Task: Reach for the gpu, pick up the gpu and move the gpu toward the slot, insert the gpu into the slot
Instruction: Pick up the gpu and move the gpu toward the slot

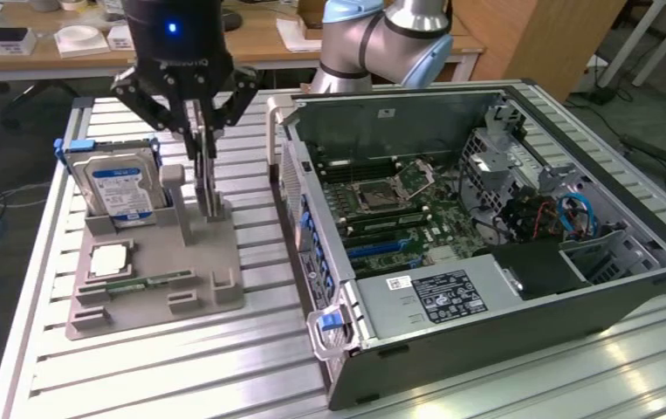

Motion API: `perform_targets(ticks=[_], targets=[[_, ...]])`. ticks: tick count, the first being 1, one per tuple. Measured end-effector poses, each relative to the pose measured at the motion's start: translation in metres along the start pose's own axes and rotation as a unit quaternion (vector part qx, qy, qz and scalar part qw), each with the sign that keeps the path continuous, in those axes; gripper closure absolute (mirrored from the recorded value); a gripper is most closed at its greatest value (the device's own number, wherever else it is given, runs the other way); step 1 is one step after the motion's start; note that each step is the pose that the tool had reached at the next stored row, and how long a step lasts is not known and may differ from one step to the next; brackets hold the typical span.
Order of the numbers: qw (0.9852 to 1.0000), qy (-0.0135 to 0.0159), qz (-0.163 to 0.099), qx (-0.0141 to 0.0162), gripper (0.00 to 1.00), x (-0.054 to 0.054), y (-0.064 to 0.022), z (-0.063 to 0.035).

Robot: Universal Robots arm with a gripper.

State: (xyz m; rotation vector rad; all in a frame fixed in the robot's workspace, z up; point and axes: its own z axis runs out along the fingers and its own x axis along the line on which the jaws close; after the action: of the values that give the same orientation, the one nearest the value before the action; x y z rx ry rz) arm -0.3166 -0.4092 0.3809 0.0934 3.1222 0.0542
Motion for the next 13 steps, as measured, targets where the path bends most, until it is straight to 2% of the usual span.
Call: perform_targets(ticks=[13], targets=[[1.0,-0.0002,0.005,0.0001,0.74,-0.001,0.0021,-0.0591]])
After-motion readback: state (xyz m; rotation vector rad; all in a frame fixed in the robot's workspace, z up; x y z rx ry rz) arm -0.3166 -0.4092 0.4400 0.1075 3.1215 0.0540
